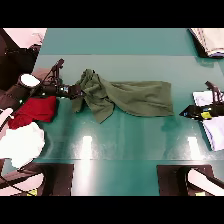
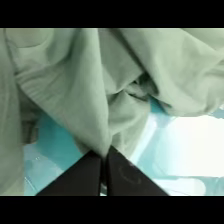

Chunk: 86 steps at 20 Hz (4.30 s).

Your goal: Fold the shirts.

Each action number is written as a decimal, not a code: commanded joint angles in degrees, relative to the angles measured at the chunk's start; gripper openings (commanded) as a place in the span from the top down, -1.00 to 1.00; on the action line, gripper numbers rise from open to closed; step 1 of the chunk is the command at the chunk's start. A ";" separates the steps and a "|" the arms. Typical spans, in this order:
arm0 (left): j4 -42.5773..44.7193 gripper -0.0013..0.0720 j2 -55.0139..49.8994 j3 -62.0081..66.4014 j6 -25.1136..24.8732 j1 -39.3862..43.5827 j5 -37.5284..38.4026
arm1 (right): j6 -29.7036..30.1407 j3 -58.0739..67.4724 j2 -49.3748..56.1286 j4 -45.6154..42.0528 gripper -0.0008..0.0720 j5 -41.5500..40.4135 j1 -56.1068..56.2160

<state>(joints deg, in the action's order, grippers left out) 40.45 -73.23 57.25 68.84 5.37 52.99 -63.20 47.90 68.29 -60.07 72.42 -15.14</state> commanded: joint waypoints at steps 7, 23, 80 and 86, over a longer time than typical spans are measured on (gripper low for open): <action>0.00 0.89 -0.04 1.18 -0.02 -0.04 1.84 | 10.10 6.80 14.25 5.95 -0.28 -0.26 0.00; 11.89 0.89 3.43 14.99 3.34 -0.07 8.87 | 6.64 8.55 0.07 8.57 0.93 3.98 3.32; 16.70 0.89 -21.64 25.09 -6.60 -7.06 14.10 | -15.78 27.41 21.64 -10.36 0.93 -5.44 13.29; 20.87 0.76 -20.59 25.64 0.28 -8.90 19.37 | -15.85 28.39 19.85 -9.99 -0.33 -1.70 13.31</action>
<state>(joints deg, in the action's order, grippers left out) 59.79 -94.50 82.89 66.81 -2.33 68.64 -78.96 75.96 89.36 -70.15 68.27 -1.69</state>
